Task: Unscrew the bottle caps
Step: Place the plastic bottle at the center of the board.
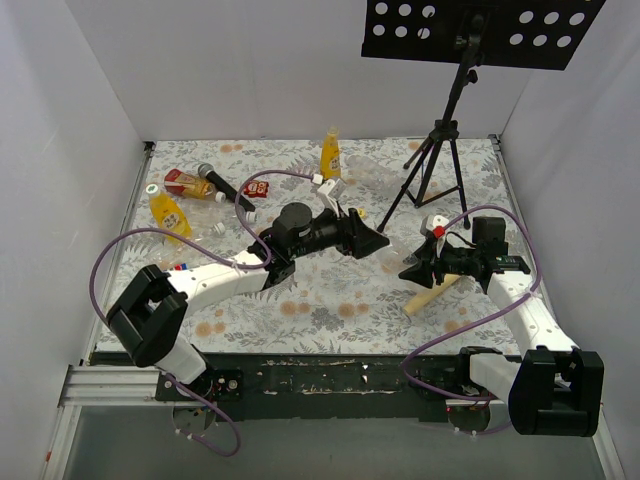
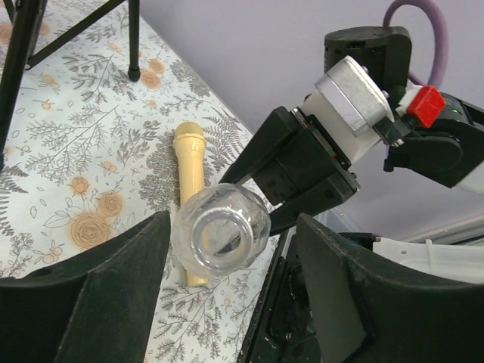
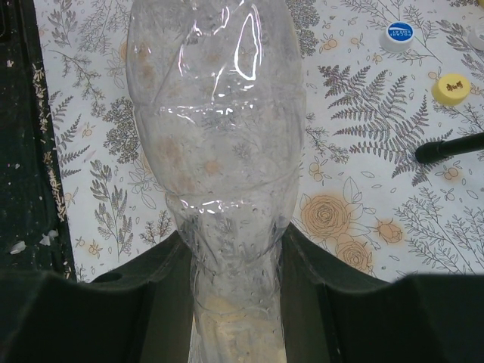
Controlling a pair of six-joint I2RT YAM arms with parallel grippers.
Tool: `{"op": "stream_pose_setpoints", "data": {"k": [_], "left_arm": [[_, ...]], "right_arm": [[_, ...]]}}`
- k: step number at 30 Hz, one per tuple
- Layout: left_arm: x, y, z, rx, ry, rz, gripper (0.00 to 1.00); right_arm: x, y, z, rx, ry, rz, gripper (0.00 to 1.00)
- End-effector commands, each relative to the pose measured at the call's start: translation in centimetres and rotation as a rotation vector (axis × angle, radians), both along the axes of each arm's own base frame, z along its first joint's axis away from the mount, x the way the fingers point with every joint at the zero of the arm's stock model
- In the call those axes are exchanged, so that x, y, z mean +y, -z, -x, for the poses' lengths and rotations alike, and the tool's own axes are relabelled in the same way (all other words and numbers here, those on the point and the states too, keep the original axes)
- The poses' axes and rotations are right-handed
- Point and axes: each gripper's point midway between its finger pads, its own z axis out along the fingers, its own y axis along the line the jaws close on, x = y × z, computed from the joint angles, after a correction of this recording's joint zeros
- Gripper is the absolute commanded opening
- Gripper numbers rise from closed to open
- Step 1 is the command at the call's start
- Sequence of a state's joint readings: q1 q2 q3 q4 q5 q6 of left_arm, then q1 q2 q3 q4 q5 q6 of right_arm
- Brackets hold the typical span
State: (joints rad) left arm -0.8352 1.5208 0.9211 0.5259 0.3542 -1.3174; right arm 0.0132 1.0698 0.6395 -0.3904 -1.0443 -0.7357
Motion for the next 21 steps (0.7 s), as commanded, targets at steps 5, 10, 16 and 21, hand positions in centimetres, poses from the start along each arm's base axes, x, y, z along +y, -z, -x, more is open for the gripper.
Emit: {"op": "stream_pose_setpoints", "data": {"k": [5, 10, 16, 21], "left_arm": [[-0.7, -0.4, -0.8, -0.025, -0.011, -0.038, 0.59], [-0.8, -0.1, -0.6, -0.015, 0.010, -0.060, 0.60], [-0.9, -0.4, -0.5, -0.023, 0.021, -0.059, 0.36], [-0.5, -1.0, -0.2, -0.045, 0.018, -0.059, 0.00]], "right_arm": [[0.3, -0.7, 0.0, -0.023, -0.016, -0.027, 0.09], [0.2, -0.6, -0.1, -0.021, -0.015, -0.027, 0.09], [0.2, -0.5, -0.1, -0.016, -0.013, -0.025, 0.09], [0.2, -0.6, 0.0, -0.022, -0.014, -0.023, 0.35]]}}
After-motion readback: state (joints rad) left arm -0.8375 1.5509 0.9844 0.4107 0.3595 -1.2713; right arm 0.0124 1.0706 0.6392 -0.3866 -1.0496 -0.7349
